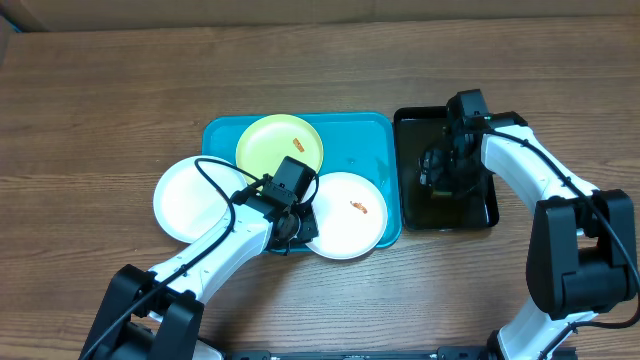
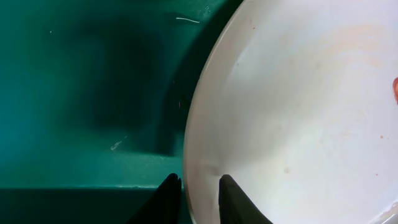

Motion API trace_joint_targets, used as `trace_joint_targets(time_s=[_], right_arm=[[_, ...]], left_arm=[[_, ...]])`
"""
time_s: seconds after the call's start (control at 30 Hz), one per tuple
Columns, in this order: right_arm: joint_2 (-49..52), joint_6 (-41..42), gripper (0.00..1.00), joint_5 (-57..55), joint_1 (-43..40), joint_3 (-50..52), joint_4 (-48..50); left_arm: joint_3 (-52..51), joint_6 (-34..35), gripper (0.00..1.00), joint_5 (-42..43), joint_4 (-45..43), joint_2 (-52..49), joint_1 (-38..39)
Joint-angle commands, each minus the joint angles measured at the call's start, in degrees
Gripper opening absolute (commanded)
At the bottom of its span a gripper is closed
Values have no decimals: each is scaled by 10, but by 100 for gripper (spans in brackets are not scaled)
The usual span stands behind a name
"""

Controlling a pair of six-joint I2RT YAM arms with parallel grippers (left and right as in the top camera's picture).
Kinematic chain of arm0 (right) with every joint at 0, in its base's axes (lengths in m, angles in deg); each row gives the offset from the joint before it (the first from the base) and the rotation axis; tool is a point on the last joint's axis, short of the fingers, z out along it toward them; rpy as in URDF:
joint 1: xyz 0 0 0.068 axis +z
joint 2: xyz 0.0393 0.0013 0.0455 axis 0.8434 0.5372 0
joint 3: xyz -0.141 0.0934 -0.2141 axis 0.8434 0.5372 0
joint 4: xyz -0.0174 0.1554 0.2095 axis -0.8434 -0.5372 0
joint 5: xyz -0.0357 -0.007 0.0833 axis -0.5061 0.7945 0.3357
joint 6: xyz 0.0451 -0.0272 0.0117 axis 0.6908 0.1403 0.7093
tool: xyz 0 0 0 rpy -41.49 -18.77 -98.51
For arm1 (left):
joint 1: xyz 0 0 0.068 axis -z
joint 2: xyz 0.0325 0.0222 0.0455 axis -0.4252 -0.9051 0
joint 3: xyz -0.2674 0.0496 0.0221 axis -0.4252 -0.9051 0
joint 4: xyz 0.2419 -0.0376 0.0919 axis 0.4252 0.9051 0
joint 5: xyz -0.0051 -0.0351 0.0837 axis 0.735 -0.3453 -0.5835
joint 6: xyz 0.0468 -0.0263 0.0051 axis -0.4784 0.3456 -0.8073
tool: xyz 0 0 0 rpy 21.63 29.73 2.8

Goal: Clean dirty plates on tray and stack at the side
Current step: 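Dip the held sponge in the water and lift it with the right gripper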

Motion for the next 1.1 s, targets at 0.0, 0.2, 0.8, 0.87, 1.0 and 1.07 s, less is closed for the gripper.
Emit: trace_joint_targets(time_s=[0.0,0.2,0.8,0.87,1.0,1.07], right_arm=[[0,-18,84,-32,2,-2,21],[0,-19,85,-30,2,27,68],[-6,-48,4,-28,2,12,53],[-12,-50,4,-28,2,-19,10],[-23,-50,4,-28,3,-58,-51],[-23,-50,4,-28,3,-58,-54]], left_arm=[[-4,5,24,-10,-1,-5,2],[-4,6,20,-10,-2,-5,3],[-4,10,4,-53,-2,-5,5],[-4,9,4,-52,-2,-5,5],[-4,10,5,-52,-2,-5,5],[-4,10,22,-53,-2,-5,5]])
